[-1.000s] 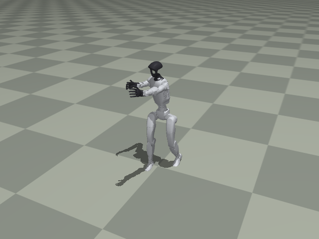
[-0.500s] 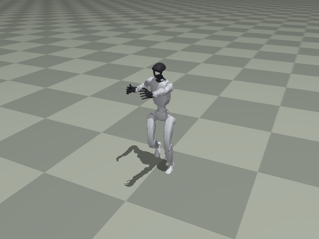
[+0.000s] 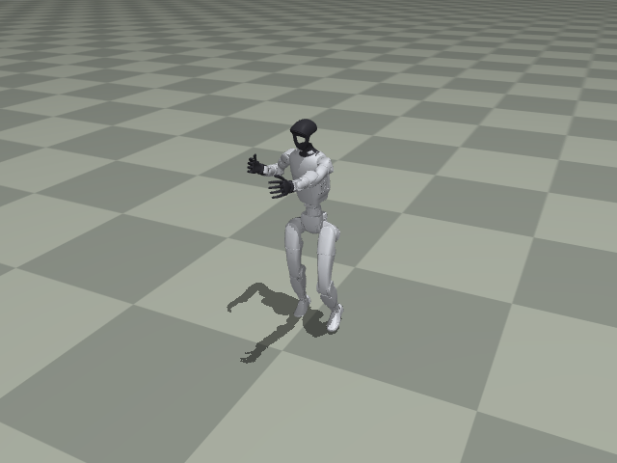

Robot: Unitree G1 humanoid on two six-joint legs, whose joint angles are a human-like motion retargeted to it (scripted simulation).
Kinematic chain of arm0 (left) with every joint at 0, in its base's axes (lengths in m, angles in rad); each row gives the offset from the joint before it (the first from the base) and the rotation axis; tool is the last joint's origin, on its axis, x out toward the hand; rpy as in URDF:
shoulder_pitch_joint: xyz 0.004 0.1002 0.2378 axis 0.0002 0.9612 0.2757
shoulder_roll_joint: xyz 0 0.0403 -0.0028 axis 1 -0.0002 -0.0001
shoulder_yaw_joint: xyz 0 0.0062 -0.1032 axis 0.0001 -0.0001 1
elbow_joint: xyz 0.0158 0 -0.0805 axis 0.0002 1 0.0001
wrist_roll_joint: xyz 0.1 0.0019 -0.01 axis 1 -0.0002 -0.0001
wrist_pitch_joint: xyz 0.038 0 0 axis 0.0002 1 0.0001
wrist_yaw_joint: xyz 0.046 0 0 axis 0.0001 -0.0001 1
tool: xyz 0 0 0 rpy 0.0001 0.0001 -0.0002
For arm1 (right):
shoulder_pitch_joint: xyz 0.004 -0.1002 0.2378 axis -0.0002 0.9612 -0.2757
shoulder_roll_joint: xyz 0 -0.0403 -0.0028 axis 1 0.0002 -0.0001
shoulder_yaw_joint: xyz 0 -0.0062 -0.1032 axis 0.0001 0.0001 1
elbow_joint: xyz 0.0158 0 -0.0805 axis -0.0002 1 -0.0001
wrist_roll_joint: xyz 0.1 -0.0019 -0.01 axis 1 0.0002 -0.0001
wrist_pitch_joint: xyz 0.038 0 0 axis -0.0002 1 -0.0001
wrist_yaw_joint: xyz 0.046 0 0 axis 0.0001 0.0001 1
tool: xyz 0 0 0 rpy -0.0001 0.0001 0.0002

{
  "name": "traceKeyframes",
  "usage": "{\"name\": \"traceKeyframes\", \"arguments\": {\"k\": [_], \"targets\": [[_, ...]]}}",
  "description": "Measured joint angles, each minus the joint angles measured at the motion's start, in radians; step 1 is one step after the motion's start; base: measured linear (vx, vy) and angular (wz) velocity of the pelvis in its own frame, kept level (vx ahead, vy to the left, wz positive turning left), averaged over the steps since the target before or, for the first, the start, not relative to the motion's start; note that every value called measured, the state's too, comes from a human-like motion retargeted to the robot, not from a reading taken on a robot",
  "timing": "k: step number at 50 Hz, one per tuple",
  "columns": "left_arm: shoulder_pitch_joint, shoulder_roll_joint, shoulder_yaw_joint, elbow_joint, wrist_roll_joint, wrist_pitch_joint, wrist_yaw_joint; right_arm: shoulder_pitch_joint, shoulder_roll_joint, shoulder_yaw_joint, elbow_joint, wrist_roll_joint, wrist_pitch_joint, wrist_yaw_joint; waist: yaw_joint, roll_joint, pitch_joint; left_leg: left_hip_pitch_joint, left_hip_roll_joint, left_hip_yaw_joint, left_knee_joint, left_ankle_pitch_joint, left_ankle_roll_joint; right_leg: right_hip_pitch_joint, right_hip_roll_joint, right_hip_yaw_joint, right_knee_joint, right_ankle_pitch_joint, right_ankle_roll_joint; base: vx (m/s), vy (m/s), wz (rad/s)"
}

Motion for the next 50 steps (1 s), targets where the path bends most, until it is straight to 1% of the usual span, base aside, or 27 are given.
{"name": "traceKeyframes", "arguments": {"k": [2,4,5,7,8,10,12,13,15,17,21,23,24,25,26,27,28,30,32,34,37,40,43,45,47,48,50], "targets": [[0.031,-0.018,0.013,0.000,0.007,-0.011,0.011,-0.042,0.016,0.057,-0.002,-0.007,-0.002,0.005,0.022,-0.020,-0.026,0.041,-0.019,0.032,-0.278,0.056,-0.033,0.051,-0.026,0.017,-0.062,0.083,0.025,0.79,0.14,-0.21],[0.055,-0.026,0.020,0.002,0.011,-0.022,0.015,-0.061,0.010,0.095,-0.003,-0.011,-0.005,0.020,0.036,-0.018,-0.039,0.104,-0.026,0.057,-0.531,0.132,-0.071,0.075,-0.023,0.036,-0.050,0.147,0.028,0.78,0.19,-0.32],[0.065,-0.026,0.022,0.003,0.013,-0.025,0.015,-0.062,0.001,0.107,-0.003,-0.012,-0.007,0.031,0.040,-0.010,-0.041,0.137,-0.026,0.061,-0.632,0.173,-0.086,0.077,-0.012,0.045,-0.014,0.170,0.022,0.76,0.23,-0.35],[0.059,-0.023,0.015,0.008,0.015,-0.018,0.017,-0.043,-0.023,0.107,0.008,-0.017,0.002,0.041,0.040,-0.003,-0.032,0.167,-0.029,0.048,-0.670,0.203,-0.070,0.021,0.025,0.063,0.186,0.171,0.002,0.72,0.24,-0.31],[0.043,-0.021,0.011,0.013,0.013,-0.009,0.022,-0.030,-0.033,0.099,0.020,-0.018,0.011,0.038,0.038,-0.011,-0.024,0.166,-0.039,0.044,-0.635,0.189,-0.041,-0.030,0.038,0.074,0.324,0.155,-0.003,0.68,0.24,-0.16],[-0.005,-0.021,0.010,0.027,0.001,0.010,0.045,0.006,-0.035,0.071,0.054,-0.012,0.024,0.012,0.022,-0.040,0.002,0.142,-0.060,0.044,-0.488,0.095,0.016,-0.138,0.050,0.083,0.583,0.104,-0.004,0.67,0.22,0.03],[-0.044,-0.037,0.031,0.048,-0.009,0.027,0.074,0.057,0.000,0.045,0.094,0.002,0.029,-0.013,-0.002,-0.054,0.034,0.126,-0.057,0.046,-0.341,-0.019,0.027,-0.233,0.050,0.058,0.743,0.045,-0.020,0.69,0.21,0.15],[-0.049,-0.053,0.050,0.060,-0.012,0.035,0.087,0.086,0.027,0.036,0.115,0.009,0.031,-0.019,-0.014,-0.051,0.046,0.130,-0.052,0.046,-0.300,-0.058,0.017,-0.275,0.047,0.038,0.779,0.021,-0.036,0.70,0.19,0.18],[-0.026,-0.096,0.104,0.085,-0.014,0.046,0.108,0.141,0.083,0.024,0.153,0.011,0.036,-0.013,-0.044,-0.033,0.053,0.160,-0.045,0.042,-0.291,-0.089,-0.019,-0.344,0.042,-0.006,0.767,-0.007,-0.066,0.71,0.17,0.26],[0.041,-0.140,0.167,0.097,-0.005,0.042,0.108,0.183,0.115,0.015,0.176,-0.012,0.040,0.016,-0.094,0.007,0.039,0.211,-0.046,0.029,-0.367,-0.061,-0.065,-0.385,0.040,-0.050,0.629,0.006,-0.073,0.73,0.15,0.45],[0.183,-0.169,0.220,0.061,0.004,0.020,0.067,0.226,0.082,-0.009,0.148,-0.093,0.036,0.056,-0.208,0.081,0.006,0.351,-0.064,0.000,-0.576,0.052,-0.129,-0.369,0.010,-0.157,0.169,0.064,-0.044,0.78,0.09,0.42],[0.210,-0.164,0.212,0.036,0.011,0.013,0.054,0.235,0.041,-0.036,0.121,-0.135,0.035,0.059,-0.233,0.090,0.001,0.419,-0.089,-0.008,-0.618,0.093,-0.132,-0.327,-0.009,-0.201,-0.032,0.072,-0.019,0.82,0.02,-0.01],[0.210,-0.160,0.202,0.028,0.013,0.011,0.053,0.239,0.022,-0.051,0.113,-0.149,0.040,0.056,-0.232,0.083,0.002,0.442,-0.105,-0.009,-0.597,0.106,-0.121,-0.298,-0.014,-0.201,-0.101,0.095,-0.009,0.82,0.00,-0.26],[0.205,-0.156,0.192,0.020,0.014,0.011,0.052,0.244,0.004,-0.067,0.106,-0.160,0.046,0.052,-0.227,0.073,0.003,0.460,-0.123,-0.008,-0.559,0.117,-0.106,-0.267,-0.019,-0.191,-0.159,0.128,0.000,0.79,0.00,-0.41],[0.186,-0.152,0.177,0.020,0.009,0.013,0.055,0.246,-0.007,-0.077,0.108,-0.154,0.056,0.043,-0.212,0.059,0.010,0.450,-0.134,-0.003,-0.458,0.116,-0.087,-0.238,-0.021,-0.164,-0.171,0.166,-0.008,0.77,0.00,-0.51],[0.163,-0.148,0.161,0.022,0.004,0.016,0.056,0.246,-0.015,-0.083,0.114,-0.143,0.064,0.034,-0.196,0.047,0.020,0.430,-0.137,0.004,-0.343,0.109,-0.069,-0.215,-0.019,-0.139,-0.164,0.189,-0.022,0.73,0.02,-0.59],[0.132,-0.144,0.145,0.029,-0.004,0.022,0.058,0.241,-0.017,-0.082,0.126,-0.122,0.069,0.022,-0.179,0.042,0.034,0.392,-0.125,0.013,-0.200,0.091,-0.056,-0.204,-0.011,-0.117,-0.118,0.179,-0.047,0.70,0.03,-0.60],[0.059,-0.135,0.116,0.051,-0.016,0.034,0.059,0.211,-0.010,-0.051,0.168,-0.076,0.064,-0.002,-0.147,0.044,0.068,0.300,-0.071,0.033,0.077,0.030,-0.034,-0.218,0.015,-0.095,0.045,0.077,-0.091,0.67,0.06,-0.56],[0.005,-0.134,0.097,0.063,-0.024,0.038,0.059,0.167,0.005,0.004,0.223,-0.042,0.048,-0.022,-0.128,0.042,0.085,0.216,-0.011,0.055,0.251,-0.028,-0.004,-0.231,0.023,-0.093,0.183,-0.024,-0.091,0.65,0.07,-0.34],[-0.007,-0.147,0.083,0.056,-0.024,0.030,0.056,0.149,0.023,0.047,0.251,-0.024,0.036,-0.029,-0.111,0.036,0.081,0.151,0.033,0.067,0.300,-0.054,0.019,-0.202,0.017,-0.096,0.215,-0.061,-0.073,0.65,0.07,-0.12],[0.014,-0.171,0.069,0.024,0.002,0.009,0.039,0.130,0.039,0.089,0.258,-0.016,0.024,-0.002,-0.083,0.030,0.048,0.078,0.059,0.057,0.176,-0.042,0.011,-0.124,0.006,-0.090,0.134,-0.032,-0.038,0.63,0.07,-0.09],[0.052,-0.170,0.087,-0.012,0.034,-0.003,0.001,0.138,0.042,0.110,0.211,-0.036,0.034,0.054,-0.060,0.008,0.006,0.075,0.049,0.051,-0.137,0.026,-0.005,-0.047,-0.017,-0.055,0.023,0.047,0.003,0.58,0.11,-0.34],[0.055,-0.169,0.134,-0.021,0.023,-0.020,-0.025,0.150,0.039,0.129,0.193,-0.064,0.035,0.097,-0.034,-0.006,-0.012,0.132,0.013,-0.032,-0.486,0.103,-0.037,-0.023,-0.016,0.007,0.026,0.098,0.019,0.51,0.19,-0.88],[0.044,-0.174,0.157,-0.024,0.007,-0.034,-0.030,0.168,0.040,0.139,0.201,-0.072,0.032,0.109,-0.013,-0.003,-0.009,0.168,0.001,-0.137,-0.617,0.170,-0.061,-0.050,0.014,0.049,0.130,0.097,0.008,0.45,0.25,-1.36],[0.015,-0.184,0.166,-0.035,-0.002,-0.035,-0.024,0.183,0.053,0.136,0.225,-0.068,0.037,0.100,0.005,-0.017,0.005,0.182,-0.011,-0.178,-0.614,0.207,-0.063,-0.129,0.039,0.078,0.330,0.056,-0.010,0.39,0.26,-1.42],[-0.001,-0.190,0.167,-0.046,-0.003,-0.033,-0.020,0.192,0.066,0.130,0.234,-0.060,0.043,0.091,0.008,-0.032,0.018,0.182,-0.019,-0.169,-0.575,0.196,-0.053,-0.168,0.043,0.086,0.427,0.025,-0.014,0.36,0.26,-1.21],[-0.021,-0.199,0.184,-0.093,0.006,-0.025,-0.015,0.209,0.106,0.110,0.248,-0.034,0.058,0.078,0.002,-0.068,0.049,0.173,-0.031,-0.111,-0.465,0.126,-0.040,-0.238,0.030,0.081,0.577,-0.057,-0.018,0.36,0.25,-1.03]]}}
